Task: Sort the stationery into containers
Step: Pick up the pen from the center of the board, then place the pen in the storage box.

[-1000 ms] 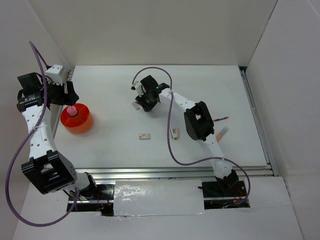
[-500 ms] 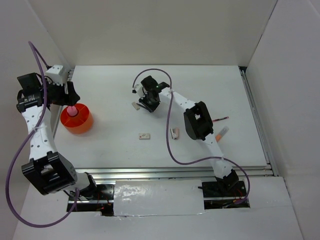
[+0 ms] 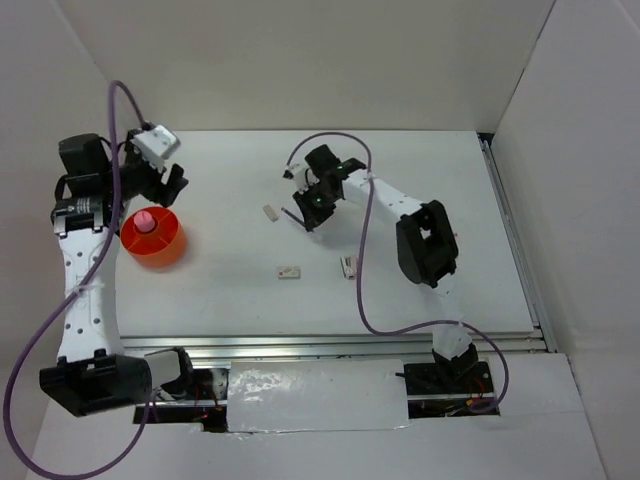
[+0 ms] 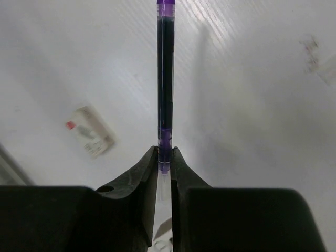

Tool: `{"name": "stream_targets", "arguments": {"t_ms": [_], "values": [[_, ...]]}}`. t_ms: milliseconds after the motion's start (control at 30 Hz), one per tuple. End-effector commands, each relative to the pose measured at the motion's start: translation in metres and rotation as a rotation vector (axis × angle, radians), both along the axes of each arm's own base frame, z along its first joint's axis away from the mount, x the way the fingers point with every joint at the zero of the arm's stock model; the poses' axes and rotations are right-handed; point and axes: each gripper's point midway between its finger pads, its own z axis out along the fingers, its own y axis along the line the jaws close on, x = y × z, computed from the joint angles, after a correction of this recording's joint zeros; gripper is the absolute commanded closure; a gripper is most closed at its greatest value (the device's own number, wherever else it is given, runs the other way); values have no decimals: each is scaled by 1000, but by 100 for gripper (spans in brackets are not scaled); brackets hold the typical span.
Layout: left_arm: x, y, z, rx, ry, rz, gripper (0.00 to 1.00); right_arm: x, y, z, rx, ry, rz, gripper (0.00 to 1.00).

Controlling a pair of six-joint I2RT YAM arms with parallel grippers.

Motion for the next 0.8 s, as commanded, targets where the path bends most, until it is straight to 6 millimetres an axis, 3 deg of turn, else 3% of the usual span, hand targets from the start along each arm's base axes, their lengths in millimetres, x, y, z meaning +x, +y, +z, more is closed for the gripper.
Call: {"name": "stream_targets", "arguments": {"t_ms": [0,33,100,200,267,333,400,467,567,700,767], "values": [[-7,-44,4,217,-155,-221,22,-9,5,96,331,81,-99,100],[-13,-69,1,258,-176,-287,22,-7,-5,113,391,106,-139,100],[-22,-98,-24,337,-175,-412,25,-18,-6,122,516,221,-136,100],[-55,-158,-56,448,-204,-655,30,-27,-16,133,609,396,-228,100],[-62,-173,-70,490,-231,-730,33,-28,-19,136,646,443,-251,100],[-75,-191,-82,538,-250,-841,36,-41,-20,128,676,522,-287,100],[-82,-203,-89,549,-243,-912,39,-51,-20,133,699,560,-299,100],[-87,-212,-90,565,-270,-969,42,-65,-14,126,714,643,-327,100],[-105,-232,-97,615,-366,-1080,44,-89,-4,136,764,740,-311,100],[-129,-248,-117,673,-407,-1212,46,-110,13,143,763,791,-262,100],[-144,-255,-131,655,-340,-1290,46,-119,20,144,748,802,-240,100]]}}
